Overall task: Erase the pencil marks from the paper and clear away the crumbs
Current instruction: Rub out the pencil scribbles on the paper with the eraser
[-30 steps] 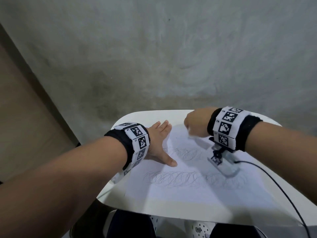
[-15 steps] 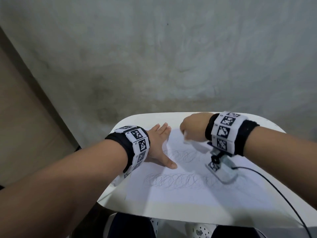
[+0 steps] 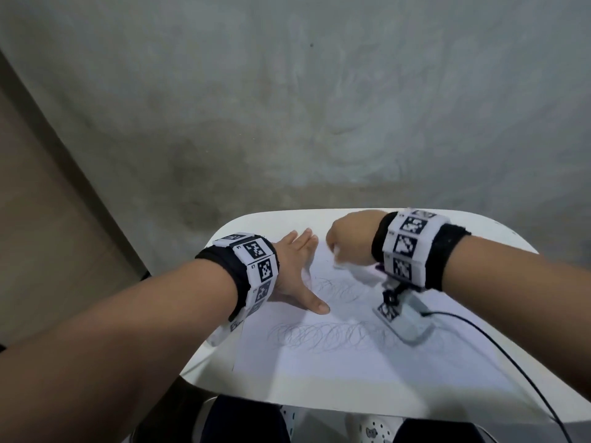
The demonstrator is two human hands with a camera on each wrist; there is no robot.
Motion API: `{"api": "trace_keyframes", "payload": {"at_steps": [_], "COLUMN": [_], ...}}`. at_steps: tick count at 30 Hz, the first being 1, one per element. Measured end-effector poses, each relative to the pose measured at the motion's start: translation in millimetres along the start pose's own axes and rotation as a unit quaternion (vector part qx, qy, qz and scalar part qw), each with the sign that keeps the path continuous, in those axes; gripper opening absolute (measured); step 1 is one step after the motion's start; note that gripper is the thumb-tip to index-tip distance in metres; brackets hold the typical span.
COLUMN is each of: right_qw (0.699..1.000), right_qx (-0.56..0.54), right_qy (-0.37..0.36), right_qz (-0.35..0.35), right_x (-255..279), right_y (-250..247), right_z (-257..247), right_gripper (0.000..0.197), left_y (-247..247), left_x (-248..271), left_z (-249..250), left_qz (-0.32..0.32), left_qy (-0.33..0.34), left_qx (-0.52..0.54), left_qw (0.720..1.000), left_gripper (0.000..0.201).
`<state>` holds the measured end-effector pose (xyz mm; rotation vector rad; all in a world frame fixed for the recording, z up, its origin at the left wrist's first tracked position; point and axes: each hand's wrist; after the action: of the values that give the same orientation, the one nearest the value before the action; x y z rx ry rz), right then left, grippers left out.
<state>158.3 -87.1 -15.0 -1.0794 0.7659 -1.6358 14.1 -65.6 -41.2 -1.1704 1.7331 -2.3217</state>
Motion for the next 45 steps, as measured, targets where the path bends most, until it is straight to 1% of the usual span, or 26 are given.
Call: {"api": "trace_keyframes", "payload": {"at_steps": [3,5,7,8,10,11,13,15,17,19,20,22,23,24,25,26,27,29,31,32,34,38,41,42,45], "right_qw": [0.999,0.999,0.997,0.998,0.999,0.999,1.0,0.999,0.994,0.973,0.955,0.905,0.879,0.863,0.861,0.867,0.881,0.924,0.959,0.968,0.978,0.994,0.999,0.999,0.998], "right_qx": [-0.004,-0.033,-0.072,-0.063,-0.027,-0.015,-0.008,-0.039,-0.101,-0.219,-0.288,-0.42,-0.471,-0.498,-0.502,-0.49,-0.465,-0.374,-0.278,-0.246,-0.203,-0.096,-0.039,-0.036,-0.061], "right_qy": [0.043,0.016,-0.007,0.005,0.036,0.04,0.012,-0.008,0.035,0.074,0.074,0.061,0.059,0.06,0.061,0.063,0.066,0.068,0.061,0.055,0.043,0.052,0.008,-0.002,0.03], "right_qz": [0.002,0.016,-0.012,-0.019,0.01,0.014,-0.001,-0.012,0.005,0.001,-0.011,-0.034,-0.046,-0.054,-0.058,-0.059,-0.056,-0.041,-0.01,0.006,0.025,-0.016,-0.012,-0.006,-0.008], "right_x": [-3,-3,-2,-2,-2,-1,4,5,1,0,0,4,6,7,8,9,9,8,8,8,6,2,3,3,1], "right_y": [0,6,6,2,-5,-5,-5,-3,-4,-1,1,2,2,2,4,5,7,9,6,3,-3,-8,-7,-7,-8], "right_z": [12,1,-3,2,11,9,-7,-7,18,44,51,60,65,70,72,73,71,64,50,43,32,19,5,5,20], "right_gripper": [0.025,0.02,0.031,0.031,0.024,0.021,0.017,0.022,0.019,0.012,0.011,0.011,0.012,0.013,0.012,0.011,0.011,0.011,0.024,0.027,0.026,0.02,0.012,0.011,0.019], "left_y": [-1,-2,-2,-1,0,-1,-2,-3,0,3,4,7,8,9,8,7,4,-5,-11,-12,-9,-2,-1,-2,-3], "left_x": [2,3,2,1,0,0,1,1,0,1,2,7,9,12,15,17,18,18,12,8,1,-4,-3,-3,-1], "left_z": [1,4,3,2,-1,-1,2,2,-1,-6,-8,-13,-16,-18,-21,-22,-23,-18,-8,-2,5,5,6,6,8], "left_qz": [-0.002,-0.002,-0.002,-0.005,-0.005,-0.006,-0.008,-0.004,0.003,0.008,0.009,0.005,0.002,-0.001,0.0,0.003,0.009,0.018,0.017,0.014,0.006,0.004,0.007,0.007,0.003], "left_qy": [-0.001,-0.008,-0.006,-0.004,-0.004,-0.005,-0.007,-0.003,-0.001,-0.002,-0.002,-0.003,-0.004,-0.005,-0.006,-0.006,-0.003,0.012,0.033,0.04,0.04,0.032,0.036,0.037,0.033], "left_qx": [-0.002,-0.002,0.001,0.002,0.004,0.002,0.001,0.003,0.004,0.009,0.009,0.004,0.002,0.002,0.003,0.006,0.01,0.019,0.019,0.019,0.016,0.013,0.02,0.02,0.015], "left_qw": [1.0,1.0,1.0,1.0,1.0,1.0,1.0,1.0,1.0,1.0,1.0,1.0,1.0,1.0,1.0,1.0,1.0,1.0,0.999,0.999,0.999,0.999,0.999,0.999,0.999], "left_gripper": [0.13,0.13,0.131,0.131,0.132,0.132,0.128,0.128,0.131,0.132,0.133,0.134,0.135,0.136,0.136,0.136,0.137,0.136,0.133,0.131,0.13,0.13,0.132,0.132,0.129]}}
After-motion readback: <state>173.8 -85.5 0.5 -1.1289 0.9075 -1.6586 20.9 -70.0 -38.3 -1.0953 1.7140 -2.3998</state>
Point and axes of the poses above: each hand's wrist, its own x-axis away from the middle knuckle, its own y-axis out of the palm, z = x × y, and after that the axes turned 13 degrees about y, right-handed
